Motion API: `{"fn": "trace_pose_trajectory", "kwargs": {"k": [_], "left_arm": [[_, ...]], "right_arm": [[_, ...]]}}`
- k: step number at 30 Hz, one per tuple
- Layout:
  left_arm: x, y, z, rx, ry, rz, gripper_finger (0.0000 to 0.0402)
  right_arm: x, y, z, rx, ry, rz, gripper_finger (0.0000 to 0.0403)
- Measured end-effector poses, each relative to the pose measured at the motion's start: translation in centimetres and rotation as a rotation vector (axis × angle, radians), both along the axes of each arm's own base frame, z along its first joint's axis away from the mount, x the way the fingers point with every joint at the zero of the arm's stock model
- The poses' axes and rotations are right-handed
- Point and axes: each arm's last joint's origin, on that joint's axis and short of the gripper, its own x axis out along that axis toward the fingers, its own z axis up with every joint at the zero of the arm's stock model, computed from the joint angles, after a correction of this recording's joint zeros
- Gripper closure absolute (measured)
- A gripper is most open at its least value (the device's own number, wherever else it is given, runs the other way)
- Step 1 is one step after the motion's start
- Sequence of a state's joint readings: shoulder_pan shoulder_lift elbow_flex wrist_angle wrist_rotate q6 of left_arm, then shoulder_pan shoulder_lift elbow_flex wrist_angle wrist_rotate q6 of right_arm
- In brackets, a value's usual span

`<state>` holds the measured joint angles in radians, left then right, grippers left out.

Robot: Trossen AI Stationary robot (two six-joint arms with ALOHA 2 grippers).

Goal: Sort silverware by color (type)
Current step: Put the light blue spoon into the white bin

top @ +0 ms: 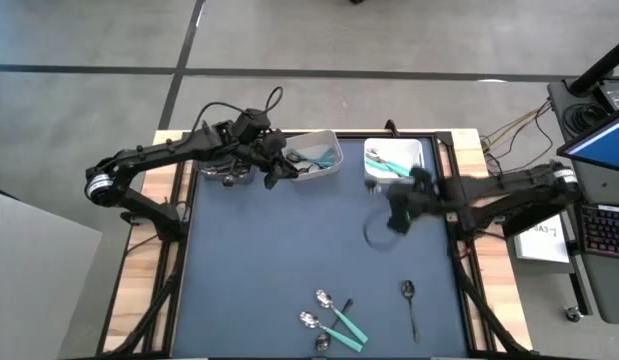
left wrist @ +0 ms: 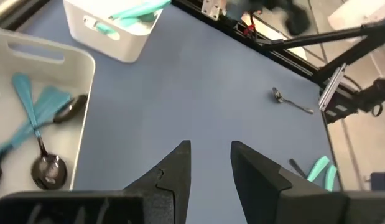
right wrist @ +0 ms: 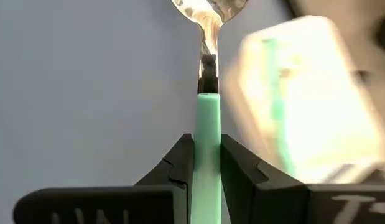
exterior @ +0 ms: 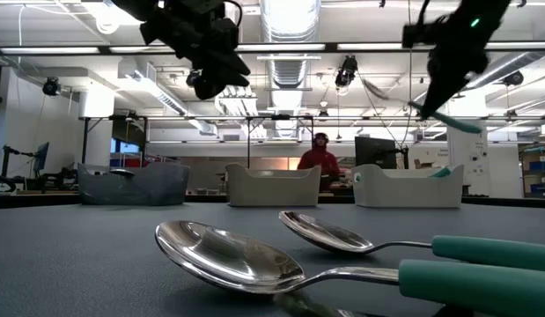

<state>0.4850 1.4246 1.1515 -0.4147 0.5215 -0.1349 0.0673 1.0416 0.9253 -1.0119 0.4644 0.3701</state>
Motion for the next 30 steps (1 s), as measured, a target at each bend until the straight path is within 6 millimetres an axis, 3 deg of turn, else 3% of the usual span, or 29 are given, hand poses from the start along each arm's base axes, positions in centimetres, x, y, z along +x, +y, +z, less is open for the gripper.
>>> {"fn": "trace_pose_trajectory", "kwargs": {"k": [6,11,20,26,30], "left_arm": [[0.1,0.1,0.2,0.067,-0.025,-0.017,0.0306],[0.1,0.1,0.2,0.069,-0.028,-0.017,0.0306],[0.1,0.1,0.1,0.065,-0.02,-0.016,0.0306],[0.0,0.1,0.0,0.055,-0.002,-0.018,0.0306],[-0.2,-0.2,-0.4,0.019,0.043,-0.014,0.0306]], "right_arm": [[-0.6,-7.4,0.0,-0.084,0.163,-0.111,0.036],[0.2,-11.0,-0.5,-0.13,0.199,-0.115,0.036],[2.4,-12.6,-3.5,-0.12,0.323,-0.048,0.0357],[2.9,-13.1,-4.7,-0.147,0.328,-0.208,0.0273],[2.8,-13.0,-4.4,-0.144,0.294,-0.265,0.0249]]}}
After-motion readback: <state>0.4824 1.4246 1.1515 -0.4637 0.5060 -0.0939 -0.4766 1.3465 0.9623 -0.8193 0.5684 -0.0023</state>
